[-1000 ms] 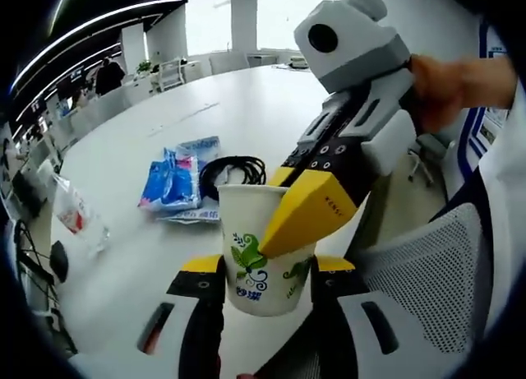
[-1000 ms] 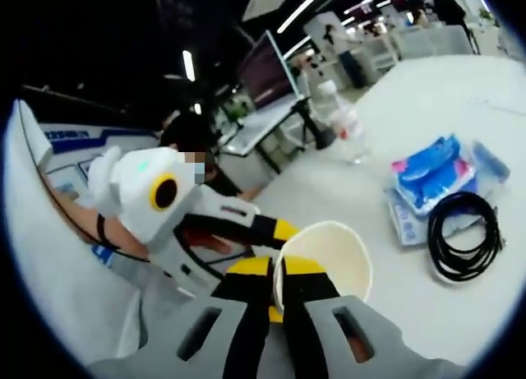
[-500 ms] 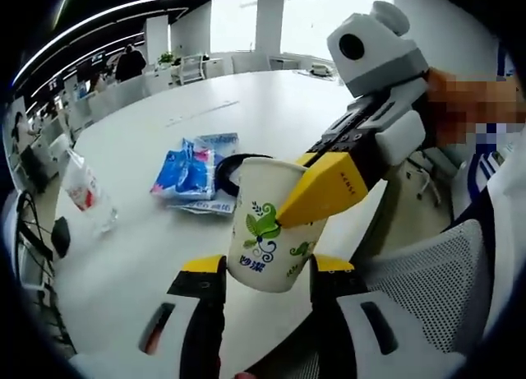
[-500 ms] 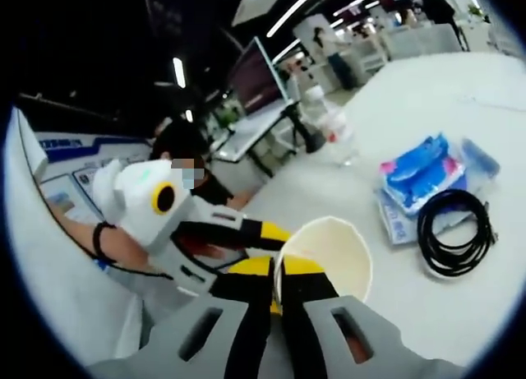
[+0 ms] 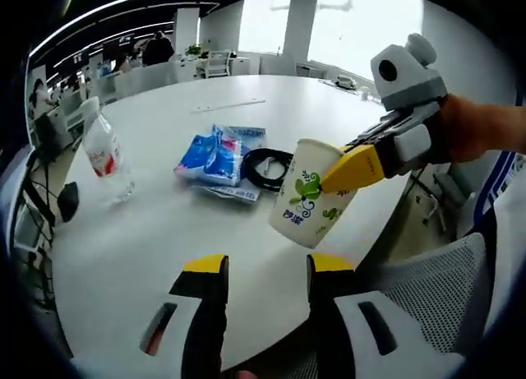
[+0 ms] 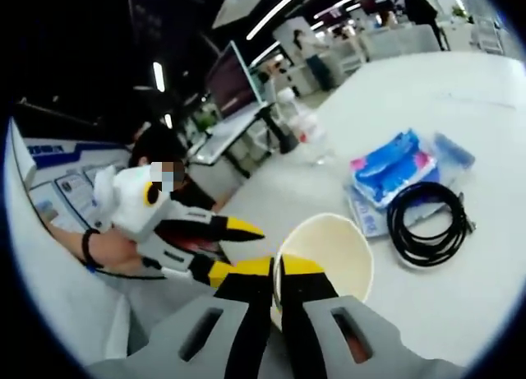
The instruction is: Arrange the tabletop items into an orderly group along one side of the table until the central work area is clear of visible clutter.
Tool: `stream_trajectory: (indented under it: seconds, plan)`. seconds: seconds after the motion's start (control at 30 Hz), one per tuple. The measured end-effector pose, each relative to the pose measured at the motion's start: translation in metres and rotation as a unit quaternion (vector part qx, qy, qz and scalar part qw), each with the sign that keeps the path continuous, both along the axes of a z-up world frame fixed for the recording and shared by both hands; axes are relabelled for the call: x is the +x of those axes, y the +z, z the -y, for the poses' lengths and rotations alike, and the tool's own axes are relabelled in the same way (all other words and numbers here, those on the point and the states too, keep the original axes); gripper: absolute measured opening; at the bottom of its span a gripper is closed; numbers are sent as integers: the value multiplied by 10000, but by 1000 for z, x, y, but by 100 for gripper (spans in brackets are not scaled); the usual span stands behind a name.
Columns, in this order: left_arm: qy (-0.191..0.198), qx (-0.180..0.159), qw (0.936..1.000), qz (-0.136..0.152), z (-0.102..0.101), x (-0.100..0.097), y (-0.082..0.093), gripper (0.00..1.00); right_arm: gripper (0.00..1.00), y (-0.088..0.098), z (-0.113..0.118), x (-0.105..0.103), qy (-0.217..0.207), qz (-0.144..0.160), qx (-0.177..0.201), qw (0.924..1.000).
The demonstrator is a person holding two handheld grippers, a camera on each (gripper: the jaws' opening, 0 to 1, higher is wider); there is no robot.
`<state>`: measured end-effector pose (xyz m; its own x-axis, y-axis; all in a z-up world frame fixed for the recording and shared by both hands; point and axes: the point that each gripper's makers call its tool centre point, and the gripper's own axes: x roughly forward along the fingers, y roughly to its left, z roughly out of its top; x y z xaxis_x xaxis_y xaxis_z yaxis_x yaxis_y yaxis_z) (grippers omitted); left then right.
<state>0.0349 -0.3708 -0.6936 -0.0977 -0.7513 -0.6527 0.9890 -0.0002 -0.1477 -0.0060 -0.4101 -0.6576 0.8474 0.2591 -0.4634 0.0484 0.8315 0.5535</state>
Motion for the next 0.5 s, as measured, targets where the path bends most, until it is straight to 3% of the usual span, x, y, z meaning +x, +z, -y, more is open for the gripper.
stream_trajectory:
  seconds: [0.2, 0.5]
  plan:
    - [327, -61, 9994, -45, -4, 14, 3, 37, 0, -6, -1, 1, -94, -59, 80, 9999]
    - [616, -107, 9978, -230, -10, 20, 1, 36, 0, -10, -9, 5, 93, -138, 73, 9998]
